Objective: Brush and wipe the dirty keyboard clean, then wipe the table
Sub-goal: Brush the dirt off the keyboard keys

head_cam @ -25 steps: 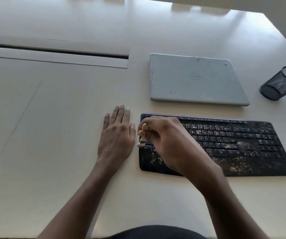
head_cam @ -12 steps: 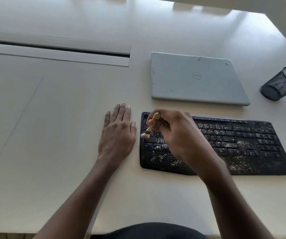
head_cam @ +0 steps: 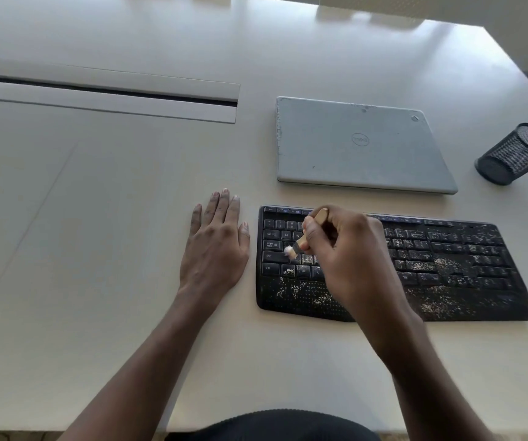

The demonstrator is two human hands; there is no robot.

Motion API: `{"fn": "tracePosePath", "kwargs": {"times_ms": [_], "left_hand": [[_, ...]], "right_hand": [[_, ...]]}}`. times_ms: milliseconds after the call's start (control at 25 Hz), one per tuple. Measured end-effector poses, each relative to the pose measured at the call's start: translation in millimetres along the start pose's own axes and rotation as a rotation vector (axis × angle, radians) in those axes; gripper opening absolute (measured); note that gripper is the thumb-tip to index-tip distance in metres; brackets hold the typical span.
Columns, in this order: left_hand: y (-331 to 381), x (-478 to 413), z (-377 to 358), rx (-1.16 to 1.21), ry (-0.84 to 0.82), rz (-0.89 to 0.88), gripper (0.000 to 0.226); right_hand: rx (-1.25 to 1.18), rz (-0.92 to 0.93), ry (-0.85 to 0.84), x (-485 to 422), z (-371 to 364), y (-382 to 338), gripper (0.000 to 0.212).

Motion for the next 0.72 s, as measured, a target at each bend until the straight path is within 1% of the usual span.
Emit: {"fn": "tracePosePath", "kwargs": {"times_ms": [80, 120, 240, 280, 440, 480, 640, 720], "left_hand": [[0, 0, 0, -0.003, 0.0, 0.002, 0.063], [0, 0, 0, -0.005, -0.001, 0.003, 0.062], [0, -1, 0, -0.001, -0.005, 0.005, 0.059], [-1, -1, -1, 0.0, -0.006, 0.006, 0.059], [0, 0, 0, -0.007, -0.003, 0.005, 0.064], [1, -1, 0, -0.006, -0.003, 0.005, 0.065], [1, 0, 2, -0.001, 0.005, 0.003, 0.066], [1, 0, 2, -0.005, 0.004, 0.004, 0.066]], "right_hand": [[-0.033, -0.018, -0.034, 3, -1, 1, 0.03], [-0.053, -0.014, -0.022, 4, 2, 0, 0.029], [-0.085, 0.027, 0.095, 4, 10, -4, 0.026], [-0.089, 0.023, 0.101, 3, 8, -3, 0.026], [-0.056, -0.029, 0.003, 7, -3, 1, 0.031], [-0.065, -0.033, -0.001, 9, -1, 1, 0.031], [-0.091, 0.014, 0.104, 9, 8, -5, 0.026], [-0.067, -0.002, 0.058, 8, 3, -4, 0.028]]}}
Point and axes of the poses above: each hand's wrist, its own x-axis away from the middle knuckle, its own z-axis out of the back of the hand, y = z × x, the point moved 5 cm from there along -x, towards the middle knuckle, and after that the axes turned 4 degrees about -y, right-handed, at the moved point
